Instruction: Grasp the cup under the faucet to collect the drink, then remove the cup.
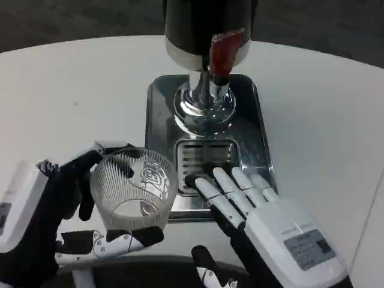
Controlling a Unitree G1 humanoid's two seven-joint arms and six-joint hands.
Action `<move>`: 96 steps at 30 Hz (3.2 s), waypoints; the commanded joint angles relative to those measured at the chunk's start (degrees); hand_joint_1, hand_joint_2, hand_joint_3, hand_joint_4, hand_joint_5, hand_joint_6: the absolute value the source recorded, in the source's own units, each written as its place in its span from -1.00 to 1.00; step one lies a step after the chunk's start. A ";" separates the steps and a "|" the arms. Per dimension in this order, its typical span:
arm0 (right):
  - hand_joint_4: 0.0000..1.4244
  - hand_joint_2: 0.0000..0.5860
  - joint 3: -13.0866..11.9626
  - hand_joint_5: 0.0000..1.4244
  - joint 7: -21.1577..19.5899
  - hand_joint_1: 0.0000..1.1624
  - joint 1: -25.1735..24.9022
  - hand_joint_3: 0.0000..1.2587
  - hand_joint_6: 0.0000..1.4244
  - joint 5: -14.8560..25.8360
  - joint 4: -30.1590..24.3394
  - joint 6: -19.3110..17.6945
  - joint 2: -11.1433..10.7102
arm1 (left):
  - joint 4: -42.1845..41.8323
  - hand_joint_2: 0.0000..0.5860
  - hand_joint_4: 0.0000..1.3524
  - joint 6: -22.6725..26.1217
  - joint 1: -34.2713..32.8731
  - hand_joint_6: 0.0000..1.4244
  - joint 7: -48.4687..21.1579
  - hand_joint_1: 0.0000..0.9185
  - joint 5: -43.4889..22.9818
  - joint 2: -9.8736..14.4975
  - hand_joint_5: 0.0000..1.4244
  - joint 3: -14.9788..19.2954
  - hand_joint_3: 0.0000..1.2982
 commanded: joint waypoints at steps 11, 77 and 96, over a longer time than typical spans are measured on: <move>-1.00 0.80 -0.66 -1.00 0.41 -0.16 2.16 -0.84 -1.00 1.24 -2.48 -0.58 0.27 | -0.26 -0.75 0.61 -1.55 0.28 1.00 -0.19 0.38 -1.04 -0.20 0.76 -0.19 0.54; -0.88 0.77 -3.27 -0.93 1.60 -0.10 12.01 -0.75 -0.92 -3.18 -10.25 2.15 7.47 | 64.28 -0.78 0.61 -1.25 -48.86 1.00 33.42 0.40 16.62 -5.04 0.76 -24.83 0.53; -0.83 0.77 -3.38 -0.86 0.86 -0.10 14.20 -0.74 -0.87 -2.73 -10.77 2.03 8.11 | 67.87 -0.74 0.44 1.86 -50.43 0.82 37.38 0.37 18.04 -5.82 0.60 -30.47 0.41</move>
